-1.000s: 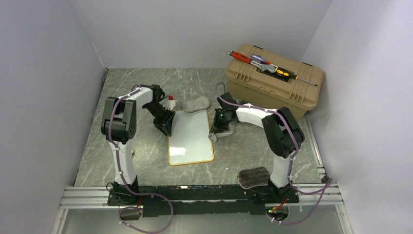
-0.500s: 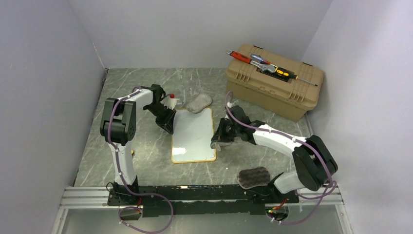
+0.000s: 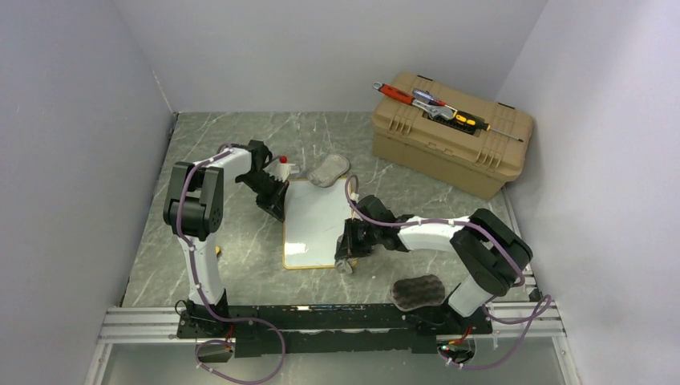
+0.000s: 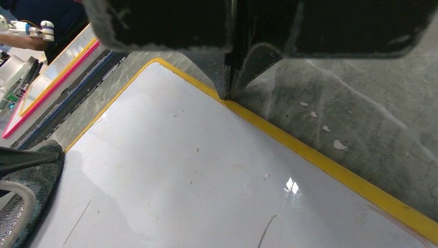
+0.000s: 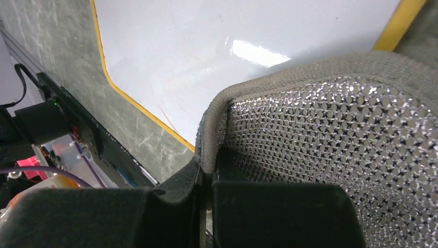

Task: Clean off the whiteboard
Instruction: Erase the whiteboard at the center of the board.

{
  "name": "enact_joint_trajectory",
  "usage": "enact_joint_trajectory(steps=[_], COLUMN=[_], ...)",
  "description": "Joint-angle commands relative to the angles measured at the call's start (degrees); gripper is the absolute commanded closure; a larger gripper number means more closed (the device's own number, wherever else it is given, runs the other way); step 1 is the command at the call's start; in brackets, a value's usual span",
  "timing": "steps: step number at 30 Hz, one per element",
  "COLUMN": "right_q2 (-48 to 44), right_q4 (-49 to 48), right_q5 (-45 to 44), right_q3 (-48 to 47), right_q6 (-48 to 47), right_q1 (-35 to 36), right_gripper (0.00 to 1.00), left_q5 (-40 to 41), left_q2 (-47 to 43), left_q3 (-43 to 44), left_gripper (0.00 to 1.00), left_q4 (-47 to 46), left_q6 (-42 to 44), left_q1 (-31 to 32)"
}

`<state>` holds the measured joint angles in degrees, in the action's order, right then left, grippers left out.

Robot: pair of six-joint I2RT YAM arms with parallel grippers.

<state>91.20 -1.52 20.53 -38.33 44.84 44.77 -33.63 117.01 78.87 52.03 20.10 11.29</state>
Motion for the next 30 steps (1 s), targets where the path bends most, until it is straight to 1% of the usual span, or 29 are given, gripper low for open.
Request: enact_joint_trajectory(steps=[1,5,8,13,18,20,23,28,30], right_q2=[3.38,7.38,9.66,15.3,23.85,25.42,21.43,9.15,5.65], right_q4=[-2.82,-4.25,-3.72,-3.25,-0.98,-0.53,-2.08,-4.21,-2.93], right_q5=[0.85,1.03,-0.35,-0.5,1.18,1.8,0.76,-1.36,-2.85], right_q3=[1.51,-0.26,-3.82,-12.67,-23.85,-25.33,-19.7,-2.74,0.5], right_q6=[-2.74,-2.83,-2.96,-2.67,-3.06,-2.82,-1.45,1.38,1.89], right_q1=[1.29,2.46,4.7,9.29,14.18,14.55,13.0,6.43,4.69], right_gripper=[1.0,1.0,1.0,1.0,1.0,1.0,1.0,1.0,1.0], left_q5=[1.37,1.69,2.42,2.99,3.33,3.36,3.47,3.57,3.61], left_q2=[0.51,1.12,1.23,1.61,1.54,1.71,1.45,1.49,1.44], left_q3=[-2.03,-2.84,-3.5,-3.99,-4.18,-4.02,-4.27,-4.34,-4.46], left_gripper=[0.96,0.96,0.96,0.96,0.96,0.96,0.96,0.96,0.96], left_q4=[-2.43,-2.71,-3.26,-4.02,-4.31,-4.05,-4.26,-3.98,-3.83], left_q6=[1.0,0.37,-0.38,-1.24,-1.45,-1.46,-1.38,-0.58,-0.36], left_q1=[0.84,1.25,1.62,2.19,2.42,2.42,2.42,2.42,2.36])
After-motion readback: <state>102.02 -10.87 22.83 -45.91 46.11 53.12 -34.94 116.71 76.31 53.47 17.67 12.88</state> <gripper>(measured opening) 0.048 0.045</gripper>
